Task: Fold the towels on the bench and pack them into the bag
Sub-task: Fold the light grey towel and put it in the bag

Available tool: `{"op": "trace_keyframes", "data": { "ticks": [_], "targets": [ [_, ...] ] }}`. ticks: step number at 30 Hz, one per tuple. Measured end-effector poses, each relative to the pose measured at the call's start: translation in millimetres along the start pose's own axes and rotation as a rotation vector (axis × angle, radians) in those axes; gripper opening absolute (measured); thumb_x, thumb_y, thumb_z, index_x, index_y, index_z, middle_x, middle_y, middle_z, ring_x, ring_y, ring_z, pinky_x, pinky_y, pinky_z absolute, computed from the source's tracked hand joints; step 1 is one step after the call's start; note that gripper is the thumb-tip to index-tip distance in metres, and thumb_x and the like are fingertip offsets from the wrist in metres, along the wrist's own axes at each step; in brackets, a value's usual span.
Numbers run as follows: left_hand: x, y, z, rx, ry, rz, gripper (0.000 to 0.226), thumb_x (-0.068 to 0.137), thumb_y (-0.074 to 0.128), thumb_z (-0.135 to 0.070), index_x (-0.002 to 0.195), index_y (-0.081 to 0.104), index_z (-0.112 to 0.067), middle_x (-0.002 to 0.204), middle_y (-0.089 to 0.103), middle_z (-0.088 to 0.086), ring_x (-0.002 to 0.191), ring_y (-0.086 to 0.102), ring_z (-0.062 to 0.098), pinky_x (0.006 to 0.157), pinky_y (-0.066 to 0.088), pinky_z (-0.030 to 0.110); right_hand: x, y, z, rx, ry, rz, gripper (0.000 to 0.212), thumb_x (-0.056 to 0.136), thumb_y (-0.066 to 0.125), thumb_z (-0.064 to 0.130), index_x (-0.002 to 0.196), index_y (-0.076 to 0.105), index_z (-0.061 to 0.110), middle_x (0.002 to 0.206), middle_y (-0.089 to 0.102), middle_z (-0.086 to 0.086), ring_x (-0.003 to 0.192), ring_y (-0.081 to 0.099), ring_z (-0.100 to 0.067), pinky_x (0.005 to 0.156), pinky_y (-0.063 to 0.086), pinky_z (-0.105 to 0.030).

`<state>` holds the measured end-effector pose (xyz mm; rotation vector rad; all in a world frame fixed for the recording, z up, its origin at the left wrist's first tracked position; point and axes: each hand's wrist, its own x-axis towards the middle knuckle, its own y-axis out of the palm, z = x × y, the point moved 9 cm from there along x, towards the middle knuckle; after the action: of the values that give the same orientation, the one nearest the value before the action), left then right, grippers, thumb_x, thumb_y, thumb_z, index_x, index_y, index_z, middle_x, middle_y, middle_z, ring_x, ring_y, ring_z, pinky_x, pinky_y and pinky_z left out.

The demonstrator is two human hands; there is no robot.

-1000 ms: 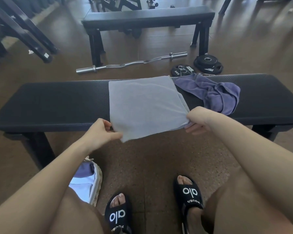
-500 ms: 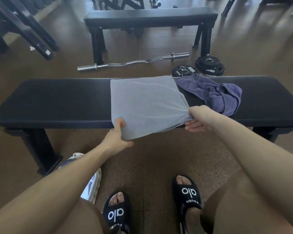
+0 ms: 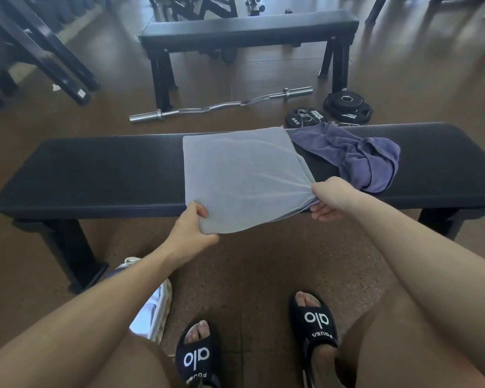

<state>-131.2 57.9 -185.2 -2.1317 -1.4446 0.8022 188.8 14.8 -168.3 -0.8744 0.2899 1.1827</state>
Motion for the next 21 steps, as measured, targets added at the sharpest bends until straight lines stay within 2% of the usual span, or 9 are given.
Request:
{"op": "trace_keyframes", "data": {
  "ticks": [2,5,9,12,15,18,21],
  "targets": [
    [0.2,-7.3,-0.9,-0.039,0.006,-0.061,0.035,0.091,0.073,-0.017,0.11,0.044,-0.018,0.106,0.055,-0.002,0.089,0.057,0.015,0.068,0.052,0.023,-0.8,0.3,0.2,0.0,-0.005,0.003,0.032,0.101,0.038,0.019,0.114,0.056,-0.006,0.08,0.068,-0.017,0.069,0.067,-0.029,0.066,0.058,-0.036],
    [-2.5,-15.7,-2.1,-0.087,0.011,-0.113,0.021,0.098,0.066,-0.029,0.104,0.049,-0.018,0.089,0.06,0.001,0.074,0.054,0.013,0.061,0.046,0.022,0.1,-0.3,-1.4,0.003,-0.002,0.006,0.035,0.102,0.04,0.02,0.114,0.057,-0.008,0.08,0.067,-0.017,0.068,0.067,-0.029,0.061,0.057,-0.034],
    [-4.8,-19.3,5.3,-0.087,-0.022,-0.086,0.03,0.093,0.07,-0.04,0.105,0.051,-0.021,0.097,0.064,0.004,0.084,0.062,0.024,0.077,0.057,0.041,1.1,-1.0,-2.5,-0.004,-0.009,0.009,0.035,0.101,0.042,0.019,0.113,0.059,-0.009,0.08,0.068,-0.017,0.069,0.068,-0.029,0.06,0.057,-0.034],
    [-2.9,-20.1,7.8,-0.038,-0.019,-0.086,0.018,0.098,0.065,-0.03,0.105,0.049,-0.025,0.104,0.062,-0.002,0.095,0.063,0.024,0.085,0.059,0.043,1.4,-1.7,-2.7,-0.012,-0.015,0.004,0.034,0.102,0.042,0.02,0.114,0.058,-0.007,0.081,0.068,-0.017,0.068,0.068,-0.029,0.059,0.057,-0.033],
    [-3.0,-25.7,8.6,0.055,0.008,-0.151,0.017,0.098,0.06,-0.014,0.106,0.046,-0.02,0.104,0.058,0.0,0.096,0.059,0.025,0.086,0.057,0.044,0.4,-2.2,-0.9,-0.041,-0.023,-0.014,0.03,0.103,0.041,0.021,0.115,0.055,-0.003,0.082,0.068,-0.016,0.068,0.069,-0.027,0.059,0.058,-0.033],
    [-6.3,-26.5,-0.8,0.279,0.113,-0.134,0.028,0.091,0.063,-0.011,0.105,0.041,-0.02,0.103,0.05,0.002,0.089,0.054,0.022,0.079,0.051,0.039,0.6,-4.7,2.0,-0.065,-0.054,-0.041,0.029,0.102,0.039,0.018,0.114,0.056,-0.003,0.08,0.067,-0.014,0.064,0.067,-0.025,0.058,0.057,-0.031],
    [-10.4,-25.3,-14.5,0.465,0.214,-0.093,0.03,0.09,0.062,-0.013,0.105,0.038,-0.024,0.103,0.039,0.002,0.073,0.053,0.025,0.072,0.053,0.043,1.2,-7.5,2.6,-0.086,-0.073,-0.062,0.03,0.101,0.039,0.016,0.113,0.058,-0.004,0.08,0.067,-0.014,0.063,0.066,-0.024,0.058,0.057,-0.031]
  ]
}}
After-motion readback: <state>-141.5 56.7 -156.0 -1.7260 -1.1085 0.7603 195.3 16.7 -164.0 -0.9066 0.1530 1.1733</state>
